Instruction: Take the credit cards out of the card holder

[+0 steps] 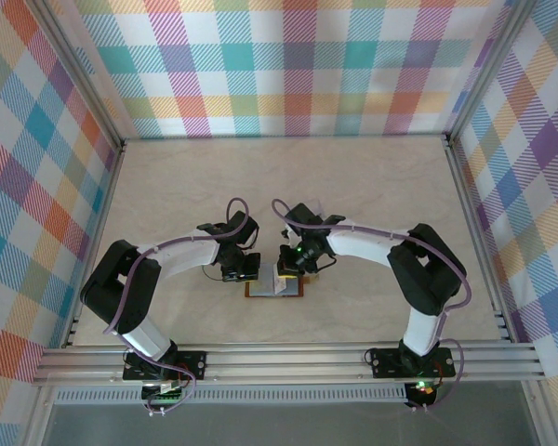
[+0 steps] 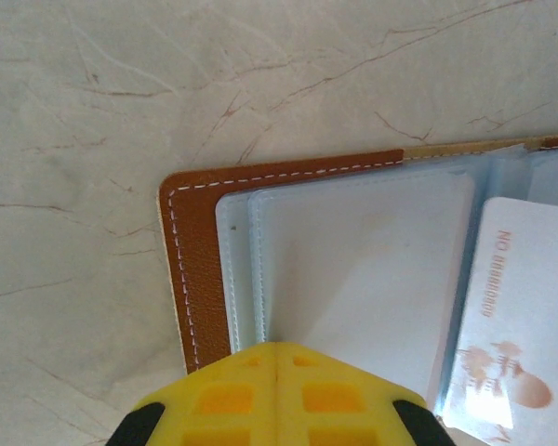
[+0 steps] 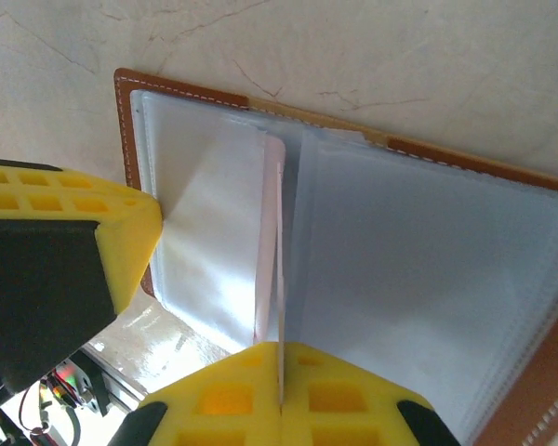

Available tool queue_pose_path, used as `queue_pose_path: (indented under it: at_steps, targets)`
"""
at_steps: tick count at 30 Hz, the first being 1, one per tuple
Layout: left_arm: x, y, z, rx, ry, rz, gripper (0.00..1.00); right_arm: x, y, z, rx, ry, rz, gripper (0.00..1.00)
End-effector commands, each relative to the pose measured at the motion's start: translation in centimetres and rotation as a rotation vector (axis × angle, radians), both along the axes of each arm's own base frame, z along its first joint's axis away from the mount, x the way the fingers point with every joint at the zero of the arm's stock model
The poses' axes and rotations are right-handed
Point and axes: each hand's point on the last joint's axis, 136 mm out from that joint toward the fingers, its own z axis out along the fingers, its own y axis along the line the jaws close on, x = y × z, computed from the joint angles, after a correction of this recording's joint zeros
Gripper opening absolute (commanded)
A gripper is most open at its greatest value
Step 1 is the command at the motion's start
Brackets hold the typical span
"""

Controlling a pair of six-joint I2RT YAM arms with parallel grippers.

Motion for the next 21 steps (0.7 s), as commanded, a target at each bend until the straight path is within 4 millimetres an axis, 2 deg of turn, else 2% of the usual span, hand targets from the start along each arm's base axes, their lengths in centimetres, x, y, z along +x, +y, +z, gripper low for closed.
queue_pose_path:
  at_steps: [1, 4, 7, 12, 13, 15, 21]
  targets:
    - [-0.8, 0.3, 0.3, 0.029, 0.012, -0.013, 0.05, 0.1, -1.2, 2.5, -0.011, -0.077, 0.028, 0.01]
    - [-0.3, 0.2, 1.3, 0.020, -0.018, -0.005, 0.07, 0.8, -2.1, 4.1, -0.009, -0.142, 0.062, 0.00]
    - [0.4, -0.2, 2.0, 0.001, -0.051, -0.005, 0.08, 1.4, -2.7, 6.0, 0.005, -0.243, 0.191, 0.02]
    - [1.4, -0.5, 3.1, -0.004, -0.091, -0.003, 0.11, 5.0, -5.0, 8.4, -0.142, -0.543, 0.454, 0.00]
    - [1.5, -0.5, 3.3, -0.004, -0.099, -0.002, 0.11, 5.8, -5.4, 8.9, -0.157, -0.598, 0.528, 0.00]
    - [1.6, -0.5, 3.5, -0.003, -0.109, 0.001, 0.11, 6.0, -5.5, 9.6, -0.136, -0.686, 0.705, 0.00]
    - [1.6, 0.5, 3.2, 0.025, -0.135, 0.008, 0.10, 7.9, -6.5, 10.1, -0.221, -0.976, 1.206, 0.00]
